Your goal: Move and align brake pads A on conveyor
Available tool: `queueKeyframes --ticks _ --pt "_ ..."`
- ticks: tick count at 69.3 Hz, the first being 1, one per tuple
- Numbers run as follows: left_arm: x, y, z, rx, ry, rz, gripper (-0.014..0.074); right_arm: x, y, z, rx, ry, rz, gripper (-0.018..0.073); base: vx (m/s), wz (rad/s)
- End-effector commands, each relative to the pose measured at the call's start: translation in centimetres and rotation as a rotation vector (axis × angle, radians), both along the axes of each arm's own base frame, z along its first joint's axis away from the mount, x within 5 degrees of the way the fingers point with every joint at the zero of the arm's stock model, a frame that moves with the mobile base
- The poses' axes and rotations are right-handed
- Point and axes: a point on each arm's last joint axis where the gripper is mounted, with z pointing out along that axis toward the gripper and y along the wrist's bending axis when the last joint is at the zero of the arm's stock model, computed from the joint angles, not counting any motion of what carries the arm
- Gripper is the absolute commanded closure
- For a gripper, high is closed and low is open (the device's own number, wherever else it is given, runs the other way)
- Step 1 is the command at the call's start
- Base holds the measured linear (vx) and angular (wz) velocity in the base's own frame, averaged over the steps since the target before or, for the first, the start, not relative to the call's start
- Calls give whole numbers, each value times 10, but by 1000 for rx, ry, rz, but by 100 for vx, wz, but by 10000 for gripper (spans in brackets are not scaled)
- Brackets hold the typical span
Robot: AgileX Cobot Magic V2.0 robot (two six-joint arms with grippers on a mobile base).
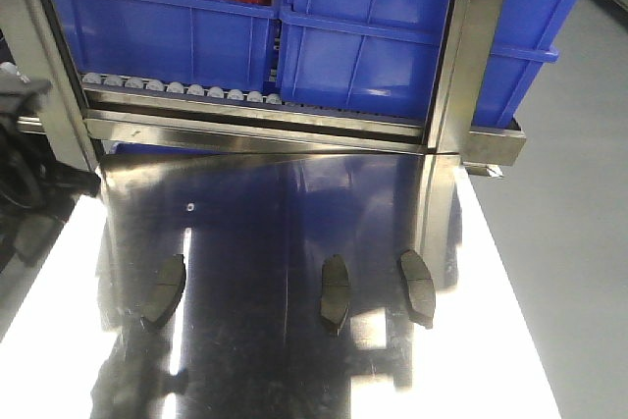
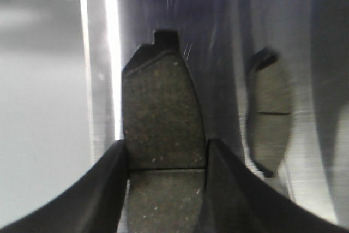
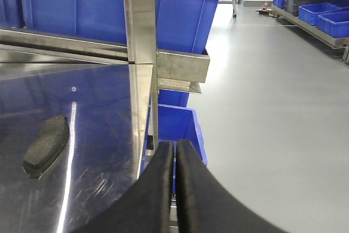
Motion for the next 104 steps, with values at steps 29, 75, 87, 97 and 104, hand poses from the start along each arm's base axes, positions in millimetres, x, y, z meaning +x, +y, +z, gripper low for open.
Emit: queueKeyframes --ticks 29,75,87,97,104 --pt "-132 11 63 -6 -357 1 603 0 1 5 -17 -74 13 567 0 0" --pt "-223 19 65 -28 -564 5 603 0 1 5 -17 -74 13 567 0 0" --pt "-226 19 61 -23 -506 7 603 0 1 5 -17 -74 13 567 0 0" --pt "-227 19 60 -21 -489 8 603 0 1 5 -17 -74 13 567 0 0" --pt "-227 19 60 -21 -489 8 603 0 1 5 -17 -74 13 567 0 0"
